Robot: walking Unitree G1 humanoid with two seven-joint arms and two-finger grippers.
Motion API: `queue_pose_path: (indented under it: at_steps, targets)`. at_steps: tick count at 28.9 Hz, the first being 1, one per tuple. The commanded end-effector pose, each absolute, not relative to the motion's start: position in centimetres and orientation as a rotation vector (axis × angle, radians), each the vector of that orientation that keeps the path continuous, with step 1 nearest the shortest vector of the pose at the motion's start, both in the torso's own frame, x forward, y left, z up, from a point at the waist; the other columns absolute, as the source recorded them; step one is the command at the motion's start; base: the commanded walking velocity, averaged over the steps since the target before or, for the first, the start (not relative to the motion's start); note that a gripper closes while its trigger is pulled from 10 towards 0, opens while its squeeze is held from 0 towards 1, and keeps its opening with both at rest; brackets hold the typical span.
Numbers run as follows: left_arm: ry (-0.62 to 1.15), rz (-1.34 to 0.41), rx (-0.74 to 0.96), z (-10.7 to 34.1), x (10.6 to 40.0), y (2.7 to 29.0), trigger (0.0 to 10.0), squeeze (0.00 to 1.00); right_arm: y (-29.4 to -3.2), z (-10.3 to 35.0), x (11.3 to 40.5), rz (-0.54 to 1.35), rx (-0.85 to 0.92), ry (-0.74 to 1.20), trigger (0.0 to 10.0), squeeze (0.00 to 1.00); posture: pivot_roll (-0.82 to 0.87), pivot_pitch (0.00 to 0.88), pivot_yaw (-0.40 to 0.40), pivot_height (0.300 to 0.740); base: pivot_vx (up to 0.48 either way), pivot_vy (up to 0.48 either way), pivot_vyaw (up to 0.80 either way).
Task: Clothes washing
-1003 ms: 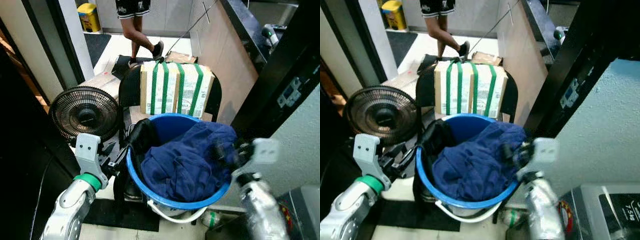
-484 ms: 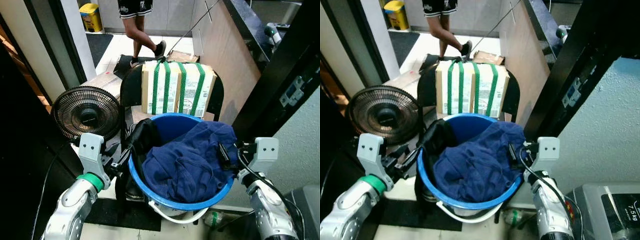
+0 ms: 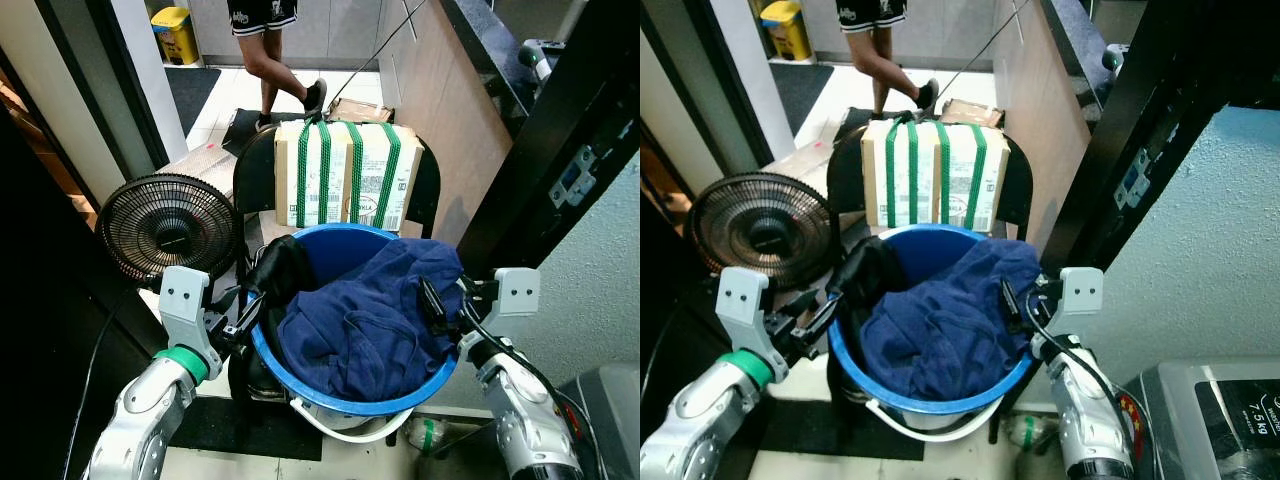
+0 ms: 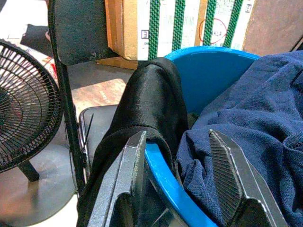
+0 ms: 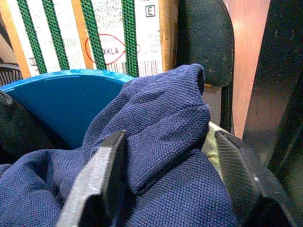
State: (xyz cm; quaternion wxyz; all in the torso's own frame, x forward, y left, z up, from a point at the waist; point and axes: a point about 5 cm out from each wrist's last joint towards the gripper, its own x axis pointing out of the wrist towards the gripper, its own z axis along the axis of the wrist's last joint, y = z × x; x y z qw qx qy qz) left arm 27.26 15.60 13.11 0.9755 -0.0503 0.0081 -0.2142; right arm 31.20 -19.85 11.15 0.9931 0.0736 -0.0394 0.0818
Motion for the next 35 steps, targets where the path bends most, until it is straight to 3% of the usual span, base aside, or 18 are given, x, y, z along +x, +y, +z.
queue_pose_path:
  at_steps: [1,23,28,31,35]
  targets:
    - [0.032,-0.435,-0.106,12.9,26.9,15.6,10.0,0.00,-19.5,10.3,30.9,0.172,0.170,-0.051,0.0,0.00,0.05,0.131,0.076,0.740,0.000,0.000,0.00]
    - [0.029,-0.431,-0.106,12.8,26.9,15.7,10.0,0.00,-19.4,10.9,30.5,0.184,0.241,-0.098,0.0,0.00,0.05,0.122,0.071,0.740,0.000,0.000,0.00]
    - [0.025,-0.433,-0.108,12.9,27.0,15.6,10.0,0.00,-20.2,13.0,30.6,0.155,0.338,-0.212,0.0,0.00,0.04,0.104,0.067,0.740,0.000,0.000,0.00]
    - [0.017,-0.439,-0.114,12.9,27.2,15.4,10.0,0.00,-21.0,16.2,31.1,0.266,0.601,-0.309,0.0,0.00,0.03,0.085,0.066,0.740,0.000,0.000,0.00]
    - [0.015,-0.442,-0.115,12.9,27.3,15.4,10.0,0.00,-21.0,16.9,31.2,0.322,0.690,-0.325,0.0,0.00,0.03,0.085,0.066,0.740,0.000,0.000,0.00]
